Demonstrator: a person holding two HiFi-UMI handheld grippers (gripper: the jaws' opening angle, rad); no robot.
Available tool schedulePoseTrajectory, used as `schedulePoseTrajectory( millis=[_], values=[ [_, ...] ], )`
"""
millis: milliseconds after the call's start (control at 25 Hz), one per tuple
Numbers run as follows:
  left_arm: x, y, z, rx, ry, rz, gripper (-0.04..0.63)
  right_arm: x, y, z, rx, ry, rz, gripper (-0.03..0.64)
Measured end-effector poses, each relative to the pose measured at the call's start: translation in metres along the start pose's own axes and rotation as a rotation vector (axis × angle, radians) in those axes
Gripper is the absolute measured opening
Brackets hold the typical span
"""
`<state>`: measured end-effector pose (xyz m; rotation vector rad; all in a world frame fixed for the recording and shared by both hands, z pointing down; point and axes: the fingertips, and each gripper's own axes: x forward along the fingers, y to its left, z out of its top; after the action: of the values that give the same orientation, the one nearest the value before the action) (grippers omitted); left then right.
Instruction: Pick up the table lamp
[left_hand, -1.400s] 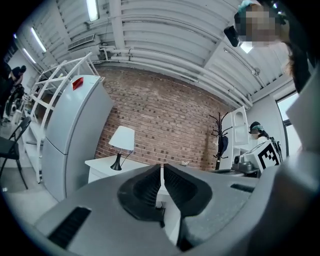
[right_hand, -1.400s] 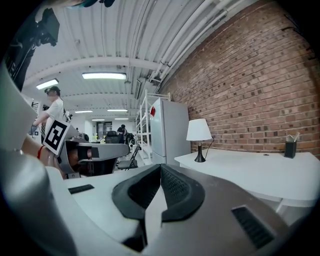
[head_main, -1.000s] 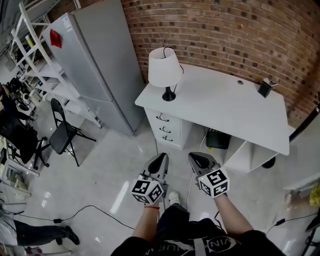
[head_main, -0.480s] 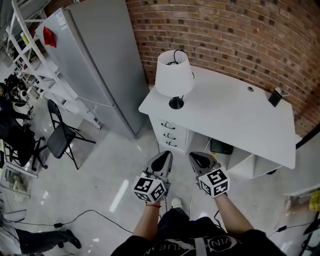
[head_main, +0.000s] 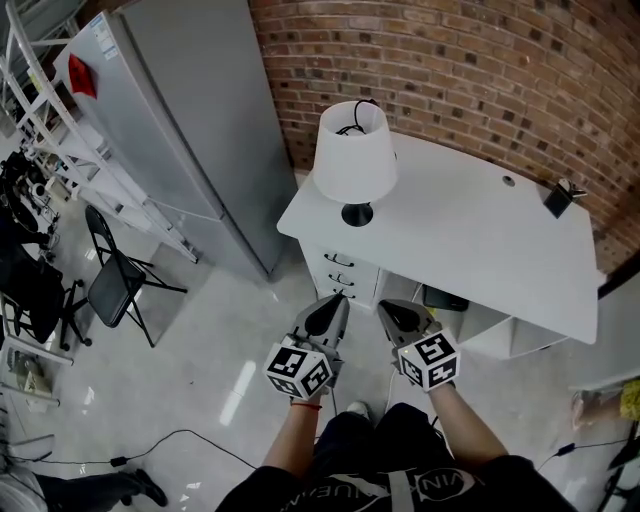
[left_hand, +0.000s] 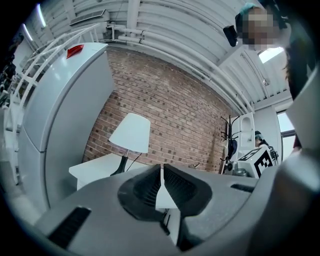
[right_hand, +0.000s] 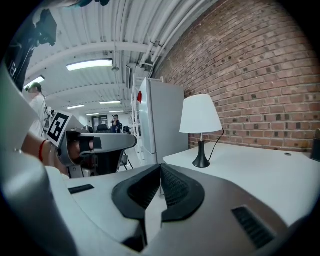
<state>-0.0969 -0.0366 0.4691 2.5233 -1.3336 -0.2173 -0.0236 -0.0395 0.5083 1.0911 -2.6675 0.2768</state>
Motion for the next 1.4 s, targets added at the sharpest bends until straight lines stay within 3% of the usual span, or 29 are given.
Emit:
schedulePoseTrajectory(
  millis=[680, 840, 1400],
  values=[
    [0.06, 0.015, 0.003, -0.002, 0.02, -0.082, 0.026, 0.049, -0.038, 0.02, -0.013, -0.008, 0.007, 0.003],
    [0.083, 0.029, 0.004, -0.011, 0.024, -0.079, 0.026, 0.069, -0.05, 0.028, -0.048, 0.0, 0.03, 0.003],
    [0.157, 0.074, -0.013, -0.085, 0.041, -0.072, 0.026, 0.125, -0.113, 0.018, -0.021, 0.054, 0.056, 0.003]
  ],
)
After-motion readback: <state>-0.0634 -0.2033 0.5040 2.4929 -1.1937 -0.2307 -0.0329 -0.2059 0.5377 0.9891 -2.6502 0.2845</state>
